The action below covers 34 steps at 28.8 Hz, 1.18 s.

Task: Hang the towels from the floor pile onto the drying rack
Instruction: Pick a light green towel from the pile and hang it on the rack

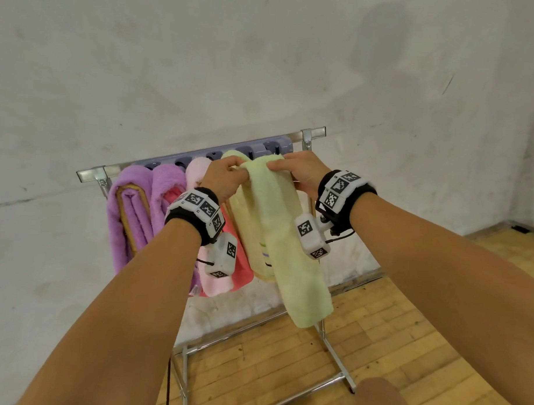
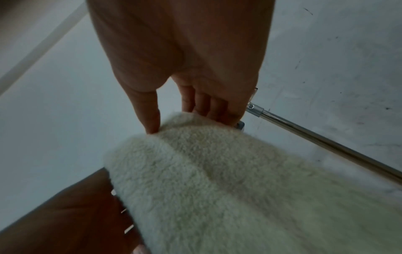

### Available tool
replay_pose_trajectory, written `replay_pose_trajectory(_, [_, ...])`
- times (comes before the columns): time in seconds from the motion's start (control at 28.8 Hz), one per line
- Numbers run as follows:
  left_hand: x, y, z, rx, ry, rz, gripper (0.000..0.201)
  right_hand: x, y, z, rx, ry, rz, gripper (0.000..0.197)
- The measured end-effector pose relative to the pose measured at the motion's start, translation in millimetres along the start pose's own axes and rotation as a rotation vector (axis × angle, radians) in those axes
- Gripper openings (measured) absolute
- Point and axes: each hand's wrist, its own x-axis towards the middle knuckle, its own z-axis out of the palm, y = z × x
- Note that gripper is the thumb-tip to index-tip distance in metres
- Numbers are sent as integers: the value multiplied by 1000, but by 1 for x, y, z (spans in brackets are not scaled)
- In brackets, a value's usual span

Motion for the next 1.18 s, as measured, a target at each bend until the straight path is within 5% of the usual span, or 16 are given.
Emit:
replay_pose_trajectory(0.17, [16, 10, 14, 90, 44, 80, 22, 7, -2, -11, -210, 51, -100, 52])
replay_pose_trajectory(0.31, [37, 21, 23, 102, 72, 106, 23, 17, -7, -14, -363, -99, -89, 54])
replay_pose_trajectory(0.56, [76, 22, 27, 276, 137, 169, 33, 62, -11, -12, -576, 168, -282, 10])
replay_pose_trajectory(0.83, [108, 7, 42, 609, 169, 174, 25, 99, -13, -10, -709, 151, -361, 35])
replay_pose_trajectory(1.18, [131, -6, 37, 800, -114, 145, 30, 135, 10, 13, -764, 35, -232, 37])
